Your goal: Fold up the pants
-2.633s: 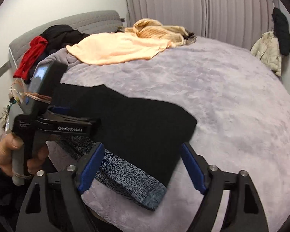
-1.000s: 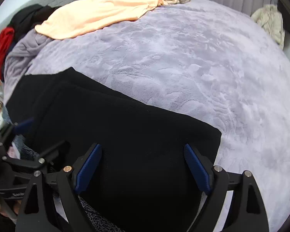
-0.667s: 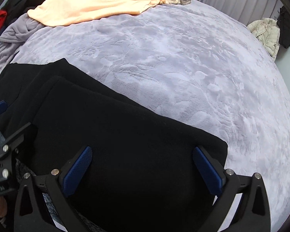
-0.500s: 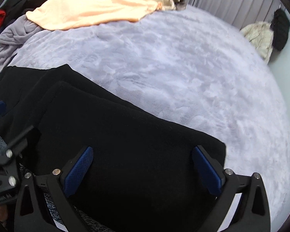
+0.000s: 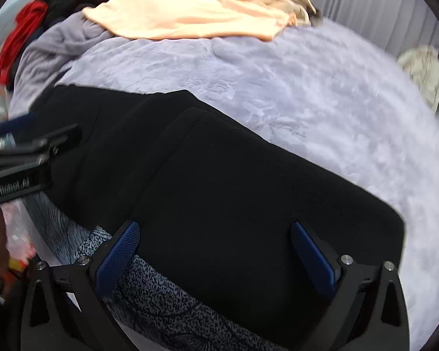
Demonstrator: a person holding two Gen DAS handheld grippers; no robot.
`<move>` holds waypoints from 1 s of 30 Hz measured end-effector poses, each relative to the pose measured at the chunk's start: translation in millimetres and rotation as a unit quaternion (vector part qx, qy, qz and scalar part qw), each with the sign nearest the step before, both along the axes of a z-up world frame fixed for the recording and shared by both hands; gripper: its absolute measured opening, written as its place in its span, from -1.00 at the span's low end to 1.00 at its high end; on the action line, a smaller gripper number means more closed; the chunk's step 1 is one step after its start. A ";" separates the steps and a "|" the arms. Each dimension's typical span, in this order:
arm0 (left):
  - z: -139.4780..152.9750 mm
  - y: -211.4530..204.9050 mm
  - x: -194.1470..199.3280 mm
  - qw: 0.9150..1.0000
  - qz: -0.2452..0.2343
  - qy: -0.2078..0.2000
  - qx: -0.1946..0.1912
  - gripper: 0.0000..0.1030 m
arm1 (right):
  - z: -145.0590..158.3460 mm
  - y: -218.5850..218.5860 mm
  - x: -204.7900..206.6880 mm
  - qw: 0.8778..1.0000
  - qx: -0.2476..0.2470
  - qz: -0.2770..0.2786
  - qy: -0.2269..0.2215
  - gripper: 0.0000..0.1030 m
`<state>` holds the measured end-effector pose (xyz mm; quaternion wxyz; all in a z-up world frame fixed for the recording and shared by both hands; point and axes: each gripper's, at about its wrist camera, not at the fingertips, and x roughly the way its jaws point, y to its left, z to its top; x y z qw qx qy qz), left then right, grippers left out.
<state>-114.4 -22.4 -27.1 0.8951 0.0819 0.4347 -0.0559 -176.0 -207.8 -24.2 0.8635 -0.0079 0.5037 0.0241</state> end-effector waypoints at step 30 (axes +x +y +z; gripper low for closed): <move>-19.8 161.4 27.1 0.983 0.127 0.071 -0.109 1.00 | 5.7 131.9 80.4 0.938 -0.011 0.337 0.078 1.00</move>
